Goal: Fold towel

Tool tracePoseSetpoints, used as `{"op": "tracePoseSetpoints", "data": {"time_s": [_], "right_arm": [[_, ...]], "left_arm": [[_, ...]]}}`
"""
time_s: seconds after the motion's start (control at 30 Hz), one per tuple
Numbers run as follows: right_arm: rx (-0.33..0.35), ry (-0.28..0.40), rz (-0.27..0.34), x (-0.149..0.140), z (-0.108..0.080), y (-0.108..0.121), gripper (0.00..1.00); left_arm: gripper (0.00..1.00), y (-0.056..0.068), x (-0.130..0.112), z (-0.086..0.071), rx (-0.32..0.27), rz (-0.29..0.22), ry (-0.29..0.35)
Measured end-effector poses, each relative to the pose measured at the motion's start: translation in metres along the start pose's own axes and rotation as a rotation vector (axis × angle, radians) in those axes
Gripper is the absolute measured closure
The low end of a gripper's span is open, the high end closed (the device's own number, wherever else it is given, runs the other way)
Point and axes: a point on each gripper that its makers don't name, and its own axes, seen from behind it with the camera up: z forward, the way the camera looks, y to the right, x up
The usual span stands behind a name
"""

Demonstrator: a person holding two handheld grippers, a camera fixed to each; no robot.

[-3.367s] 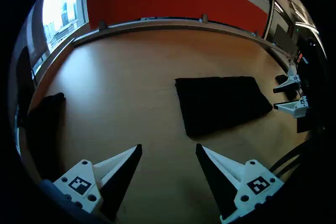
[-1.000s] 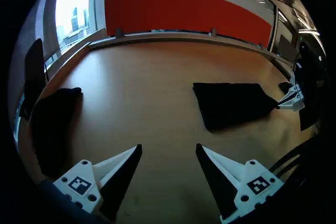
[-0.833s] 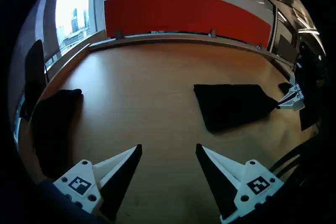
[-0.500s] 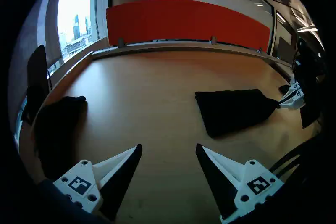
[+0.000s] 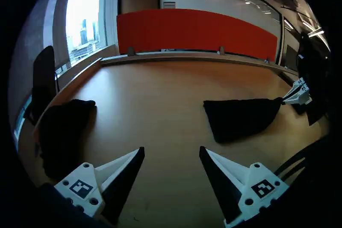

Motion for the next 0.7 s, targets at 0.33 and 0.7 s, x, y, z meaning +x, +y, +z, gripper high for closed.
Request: {"op": "tracePoseSetpoints", "data": {"time_s": [0.33,0.7], "right_arm": [[0.004,0.023,-0.050,0.028,-0.001,-0.002,0.96],[0.027,0.058,-0.134,0.077,0.001,-0.010,0.96]], "left_arm": [[0.05,-0.004,-0.011,-0.003,-0.002,-0.006,-0.016],[0.05,-0.006,-0.027,-0.011,0.000,-0.018,-0.029]]}}
